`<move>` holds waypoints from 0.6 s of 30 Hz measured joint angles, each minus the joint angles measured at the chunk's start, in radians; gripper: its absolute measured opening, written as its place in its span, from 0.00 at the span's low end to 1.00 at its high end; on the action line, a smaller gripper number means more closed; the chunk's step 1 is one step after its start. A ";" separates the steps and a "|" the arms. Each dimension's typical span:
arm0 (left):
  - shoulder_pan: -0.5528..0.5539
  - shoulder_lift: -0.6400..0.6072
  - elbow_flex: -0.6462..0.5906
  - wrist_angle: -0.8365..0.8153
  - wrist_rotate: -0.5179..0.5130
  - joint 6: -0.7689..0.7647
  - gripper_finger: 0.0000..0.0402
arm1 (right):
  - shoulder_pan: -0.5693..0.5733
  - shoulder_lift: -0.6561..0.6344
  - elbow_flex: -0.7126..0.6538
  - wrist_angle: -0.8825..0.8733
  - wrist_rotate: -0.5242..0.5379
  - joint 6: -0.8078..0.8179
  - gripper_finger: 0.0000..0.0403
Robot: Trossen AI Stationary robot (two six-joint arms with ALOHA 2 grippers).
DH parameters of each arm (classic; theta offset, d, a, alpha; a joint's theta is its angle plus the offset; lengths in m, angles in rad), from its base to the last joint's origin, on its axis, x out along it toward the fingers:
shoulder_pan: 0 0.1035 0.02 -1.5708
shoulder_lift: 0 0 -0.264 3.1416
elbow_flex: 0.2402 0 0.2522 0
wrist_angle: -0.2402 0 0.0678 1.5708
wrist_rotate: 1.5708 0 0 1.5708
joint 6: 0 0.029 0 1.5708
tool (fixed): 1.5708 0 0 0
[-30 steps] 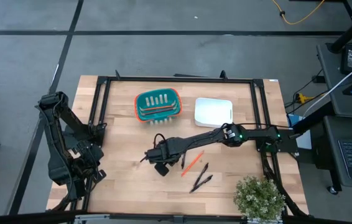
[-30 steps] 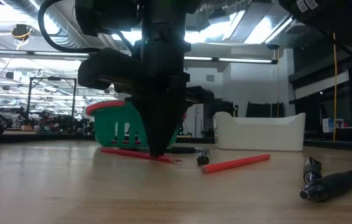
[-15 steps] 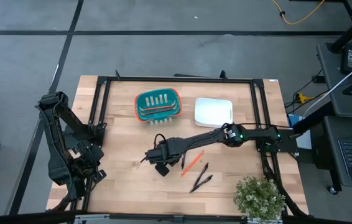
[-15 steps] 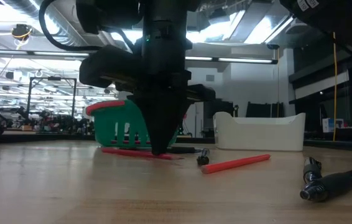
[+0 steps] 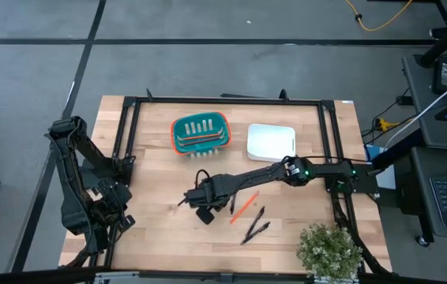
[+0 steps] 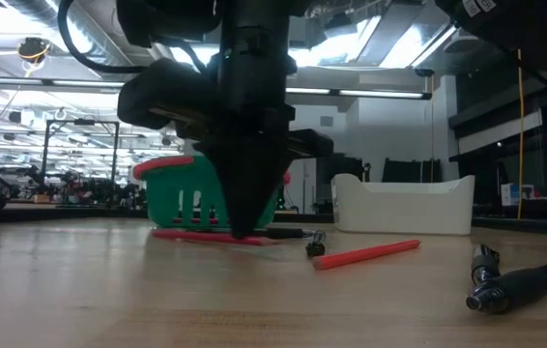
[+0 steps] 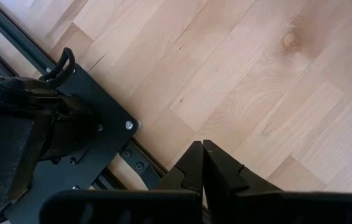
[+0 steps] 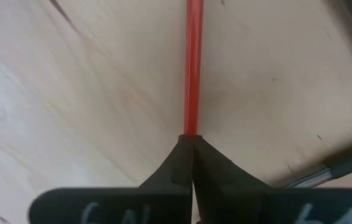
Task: Sort pens & pencils
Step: Put the red pencil into the blue bin
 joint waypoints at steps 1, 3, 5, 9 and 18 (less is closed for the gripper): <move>0.000 0.000 0.000 0.000 0.000 0.000 0.00 | 0.000 0.000 0.000 0.003 -0.004 0.001 0.00; 0.000 0.000 0.000 0.000 0.000 0.000 0.00 | 0.001 -0.001 0.000 0.009 -0.013 0.004 0.00; 0.000 0.000 0.000 0.000 0.000 0.000 0.00 | 0.001 -0.002 0.001 0.014 -0.023 0.005 0.00; 0.000 0.000 0.000 0.000 0.000 0.000 0.00 | 0.005 -0.002 0.001 0.021 -0.025 0.008 0.00; 0.000 0.000 0.000 0.000 0.000 0.000 0.00 | 0.010 -0.015 0.001 0.048 -0.030 0.009 0.00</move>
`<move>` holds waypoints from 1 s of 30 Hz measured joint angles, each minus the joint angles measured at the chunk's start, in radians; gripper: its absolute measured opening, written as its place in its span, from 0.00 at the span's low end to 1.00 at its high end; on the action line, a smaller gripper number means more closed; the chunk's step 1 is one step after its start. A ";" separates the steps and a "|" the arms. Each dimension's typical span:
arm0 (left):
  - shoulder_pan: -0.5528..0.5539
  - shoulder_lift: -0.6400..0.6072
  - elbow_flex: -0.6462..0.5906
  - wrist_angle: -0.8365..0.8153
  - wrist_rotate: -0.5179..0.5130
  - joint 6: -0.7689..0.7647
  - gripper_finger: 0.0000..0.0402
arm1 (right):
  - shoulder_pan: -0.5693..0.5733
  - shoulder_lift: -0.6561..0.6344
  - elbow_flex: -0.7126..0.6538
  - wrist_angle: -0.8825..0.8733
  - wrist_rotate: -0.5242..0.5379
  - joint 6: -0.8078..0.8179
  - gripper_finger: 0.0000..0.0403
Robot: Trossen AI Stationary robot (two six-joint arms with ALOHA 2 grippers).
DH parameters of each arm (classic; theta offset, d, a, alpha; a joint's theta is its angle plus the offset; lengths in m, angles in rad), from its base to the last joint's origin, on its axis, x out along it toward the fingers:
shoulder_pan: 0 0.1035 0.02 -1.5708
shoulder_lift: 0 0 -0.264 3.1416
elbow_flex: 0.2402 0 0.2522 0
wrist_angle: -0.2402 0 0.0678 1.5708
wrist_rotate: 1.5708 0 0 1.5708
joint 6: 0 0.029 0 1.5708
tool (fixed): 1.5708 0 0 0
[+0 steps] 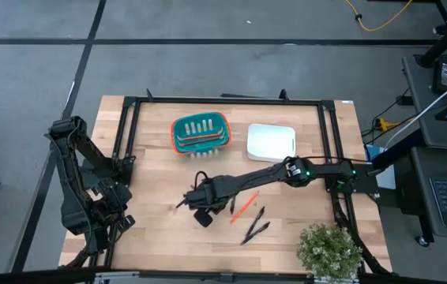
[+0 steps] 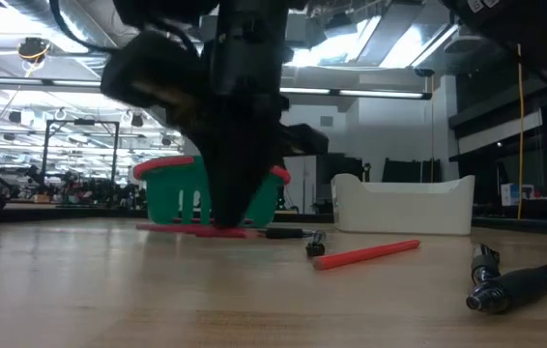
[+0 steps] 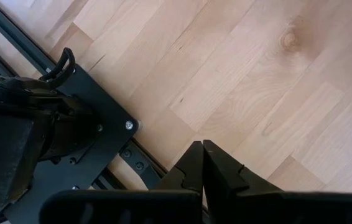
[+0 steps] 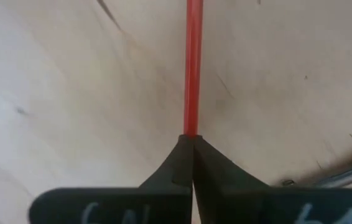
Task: Sort pens & pencils
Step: Put the red pencil into the blue bin
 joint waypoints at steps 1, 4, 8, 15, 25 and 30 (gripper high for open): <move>0.000 0.000 0.000 0.000 0.000 0.000 0.00 | 0.000 -0.008 0.000 0.005 0.004 0.004 0.00; 0.000 0.000 0.000 0.000 0.000 0.000 0.00 | 0.001 -0.038 0.001 0.002 0.026 0.014 0.00; 0.000 0.000 0.000 0.000 0.000 0.000 0.00 | 0.004 -0.079 0.001 -0.016 0.068 0.027 0.00; 0.000 0.000 0.000 0.000 0.000 0.000 0.00 | 0.000 -0.140 0.001 -0.098 0.090 0.043 0.00; 0.000 0.000 0.000 0.000 -0.001 -0.001 0.00 | -0.053 -0.181 0.001 -0.156 0.097 0.011 0.00; 0.000 0.000 0.000 0.000 -0.001 -0.001 0.00 | -0.078 -0.221 0.001 -0.169 0.112 -0.009 0.00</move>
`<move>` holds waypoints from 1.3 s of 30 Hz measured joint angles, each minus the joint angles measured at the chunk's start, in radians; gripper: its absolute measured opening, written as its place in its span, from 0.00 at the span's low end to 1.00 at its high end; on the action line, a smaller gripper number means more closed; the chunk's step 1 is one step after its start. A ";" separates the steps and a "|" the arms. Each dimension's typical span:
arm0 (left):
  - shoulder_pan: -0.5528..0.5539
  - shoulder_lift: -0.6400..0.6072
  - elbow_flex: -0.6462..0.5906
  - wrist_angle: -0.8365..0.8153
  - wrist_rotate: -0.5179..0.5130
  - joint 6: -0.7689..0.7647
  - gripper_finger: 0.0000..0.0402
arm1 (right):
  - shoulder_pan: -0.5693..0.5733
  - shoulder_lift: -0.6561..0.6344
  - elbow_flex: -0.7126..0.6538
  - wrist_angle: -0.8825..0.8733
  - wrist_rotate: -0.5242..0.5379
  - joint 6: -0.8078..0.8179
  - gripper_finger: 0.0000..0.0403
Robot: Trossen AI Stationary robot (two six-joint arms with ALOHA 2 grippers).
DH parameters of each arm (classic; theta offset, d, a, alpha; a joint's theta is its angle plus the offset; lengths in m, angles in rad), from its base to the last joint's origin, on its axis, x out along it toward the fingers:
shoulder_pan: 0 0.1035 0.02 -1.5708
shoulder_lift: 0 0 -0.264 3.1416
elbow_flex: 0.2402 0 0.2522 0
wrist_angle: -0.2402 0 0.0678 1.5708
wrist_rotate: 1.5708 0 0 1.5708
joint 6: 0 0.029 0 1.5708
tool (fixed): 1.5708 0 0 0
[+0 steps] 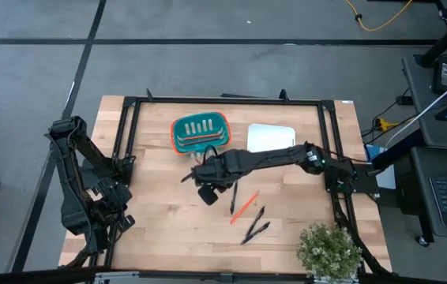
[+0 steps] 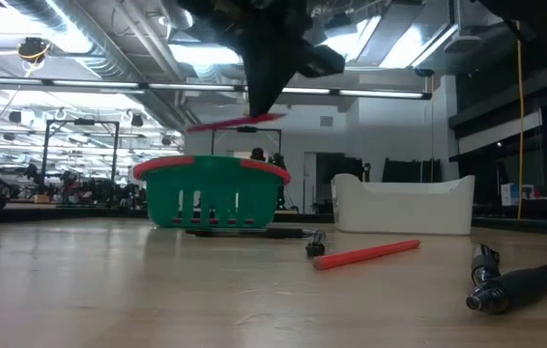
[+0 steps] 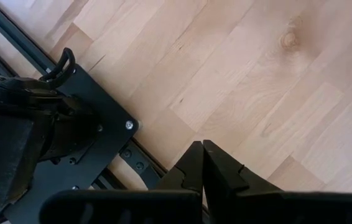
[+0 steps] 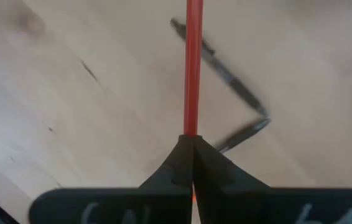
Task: Sort pens & pencils
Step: Put the red pencil into the blue bin
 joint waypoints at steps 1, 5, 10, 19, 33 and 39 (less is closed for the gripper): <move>0.000 0.000 0.000 0.000 0.000 0.000 0.00 | -0.005 -0.008 -0.001 -0.002 0.007 -0.001 0.00; 0.000 0.000 0.000 -0.005 -0.007 0.000 0.00 | -0.031 -0.050 0.000 -0.016 0.018 -0.011 0.00; 0.000 0.000 0.000 -0.005 -0.008 0.000 0.00 | -0.086 -0.081 -0.001 -0.024 0.020 -0.063 0.00; 0.001 0.000 0.000 -0.006 -0.008 0.000 0.00 | -0.204 -0.083 0.000 0.041 -0.024 -0.224 0.00; 0.001 0.000 0.000 -0.006 -0.007 0.000 0.00 | -0.349 -0.082 0.000 0.183 -0.087 -0.371 0.00; 0.001 0.000 0.000 -0.006 -0.007 0.000 0.00 | -0.374 -0.079 0.000 0.198 -0.087 -0.401 0.00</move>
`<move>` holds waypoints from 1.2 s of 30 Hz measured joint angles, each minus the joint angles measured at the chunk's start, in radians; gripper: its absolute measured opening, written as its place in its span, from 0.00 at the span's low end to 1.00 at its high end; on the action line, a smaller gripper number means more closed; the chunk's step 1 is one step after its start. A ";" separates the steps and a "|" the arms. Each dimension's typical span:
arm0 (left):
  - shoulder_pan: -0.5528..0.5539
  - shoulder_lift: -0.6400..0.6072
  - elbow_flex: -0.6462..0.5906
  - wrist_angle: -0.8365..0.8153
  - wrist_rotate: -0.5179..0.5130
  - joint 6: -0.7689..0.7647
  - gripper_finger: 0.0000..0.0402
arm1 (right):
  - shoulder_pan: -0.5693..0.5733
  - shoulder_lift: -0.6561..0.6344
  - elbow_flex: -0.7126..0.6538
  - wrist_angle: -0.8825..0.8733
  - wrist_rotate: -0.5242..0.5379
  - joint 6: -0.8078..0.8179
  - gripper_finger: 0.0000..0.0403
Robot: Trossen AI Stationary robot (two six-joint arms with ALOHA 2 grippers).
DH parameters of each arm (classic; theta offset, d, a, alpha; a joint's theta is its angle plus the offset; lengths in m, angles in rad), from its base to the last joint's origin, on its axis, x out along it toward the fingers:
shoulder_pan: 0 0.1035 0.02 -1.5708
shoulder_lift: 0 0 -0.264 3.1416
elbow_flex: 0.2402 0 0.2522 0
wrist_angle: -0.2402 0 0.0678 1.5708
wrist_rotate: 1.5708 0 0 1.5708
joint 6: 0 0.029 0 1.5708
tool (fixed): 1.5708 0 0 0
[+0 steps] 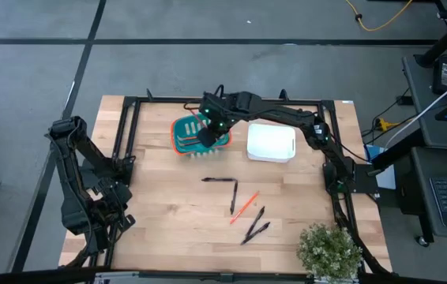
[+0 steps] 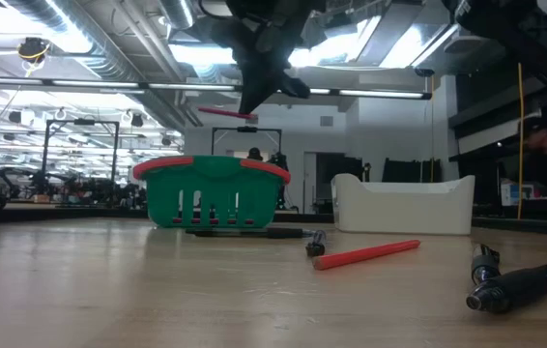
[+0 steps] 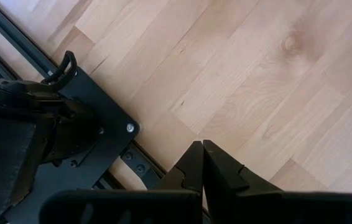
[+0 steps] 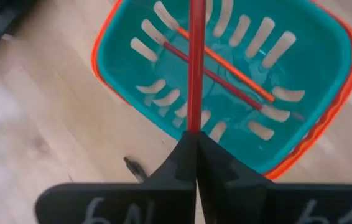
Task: Sort pens & pencils
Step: Put the red pencil into the blue bin
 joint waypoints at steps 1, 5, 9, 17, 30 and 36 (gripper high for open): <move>0.002 0.000 0.000 0.000 0.000 0.000 0.00 | -0.002 0.000 0.000 0.006 0.001 -0.007 0.00; 0.016 0.000 0.000 0.000 0.000 0.000 0.00 | -0.005 0.018 0.001 0.046 0.005 -0.035 0.00; 0.025 0.000 0.000 0.001 0.001 0.008 0.00 | -0.011 0.066 -0.001 0.041 0.002 -0.069 0.00; 0.031 0.000 0.000 0.002 0.001 0.019 0.00 | -0.031 0.126 -0.001 0.067 -0.001 -0.133 0.00; 0.036 0.000 0.000 -0.004 0.001 0.019 0.00 | -0.032 0.122 -0.001 0.031 0.041 -0.257 0.00; 0.061 0.000 0.000 -0.005 0.001 0.045 0.00 | -0.023 0.122 -0.001 0.007 0.065 -0.291 0.00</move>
